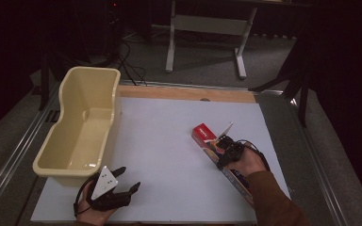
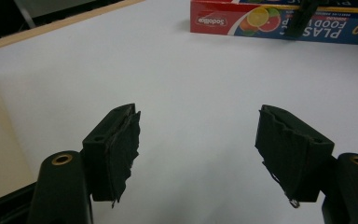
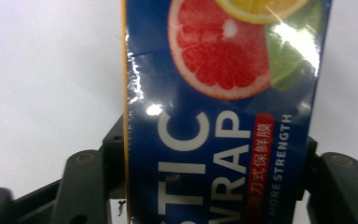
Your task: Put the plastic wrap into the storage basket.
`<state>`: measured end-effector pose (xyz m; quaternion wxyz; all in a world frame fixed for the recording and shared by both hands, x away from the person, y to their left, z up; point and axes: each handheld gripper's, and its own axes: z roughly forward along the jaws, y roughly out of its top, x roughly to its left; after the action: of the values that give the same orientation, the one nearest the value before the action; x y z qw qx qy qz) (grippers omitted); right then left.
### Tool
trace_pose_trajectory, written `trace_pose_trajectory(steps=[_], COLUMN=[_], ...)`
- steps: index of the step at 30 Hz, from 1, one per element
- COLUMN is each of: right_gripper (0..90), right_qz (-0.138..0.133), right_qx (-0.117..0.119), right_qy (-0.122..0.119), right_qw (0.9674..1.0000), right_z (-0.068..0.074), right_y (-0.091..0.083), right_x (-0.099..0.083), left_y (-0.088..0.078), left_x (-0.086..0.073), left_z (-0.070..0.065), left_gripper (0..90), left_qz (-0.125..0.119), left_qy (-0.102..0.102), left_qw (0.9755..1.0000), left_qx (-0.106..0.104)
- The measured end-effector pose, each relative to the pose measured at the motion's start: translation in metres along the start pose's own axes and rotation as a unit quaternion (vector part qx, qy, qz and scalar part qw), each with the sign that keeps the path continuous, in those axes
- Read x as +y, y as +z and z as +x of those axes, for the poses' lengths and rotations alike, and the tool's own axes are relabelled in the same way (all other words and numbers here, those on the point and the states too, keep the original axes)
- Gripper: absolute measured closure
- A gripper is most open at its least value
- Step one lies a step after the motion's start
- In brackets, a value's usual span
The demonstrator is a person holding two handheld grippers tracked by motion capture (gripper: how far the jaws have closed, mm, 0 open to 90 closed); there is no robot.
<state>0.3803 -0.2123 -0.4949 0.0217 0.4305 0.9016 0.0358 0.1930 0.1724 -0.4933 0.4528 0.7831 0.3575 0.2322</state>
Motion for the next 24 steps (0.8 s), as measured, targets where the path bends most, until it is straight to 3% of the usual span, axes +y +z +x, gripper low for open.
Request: trace_pose_trajectory(steps=[4,8,9,11,17,24], right_gripper=[39.5,39.7,39.7,39.8,39.8,39.9], right_qz=[0.027,0.034,0.035,0.034,0.004,-0.049], right_qx=[-0.008,0.005,0.026,0.032,0.054,0.092], right_qy=[0.007,0.019,0.032,0.036,0.058,0.093], right_qw=[0.9996,0.9992,0.9985,0.9982,0.9968,0.9902], right_z=[0.003,0.003,0.001,0.000,-0.001,-0.003], right_y=[-0.001,-0.001,-0.002,-0.003,-0.010,-0.024], right_x=[0.006,0.008,0.009,0.009,0.011,0.014], left_y=[0.000,0.000,0.000,0.000,0.000,0.000], left_x=[0.000,0.000,0.000,0.000,0.000,0.000], left_z=[0.000,0.001,0.000,0.000,0.000,0.000], left_gripper=[30.0,30.0,30.0,30.0,30.0,30.0], left_qz=[-0.001,-0.001,-0.001,-0.001,-0.003,-0.001], left_qy=[-0.001,-0.002,-0.001,-0.001,-0.002,-0.001], left_qw=[1.0000,1.0000,1.0000,1.0000,1.0000,1.0000], left_qx=[0.000,0.001,0.000,0.001,0.002,0.002])
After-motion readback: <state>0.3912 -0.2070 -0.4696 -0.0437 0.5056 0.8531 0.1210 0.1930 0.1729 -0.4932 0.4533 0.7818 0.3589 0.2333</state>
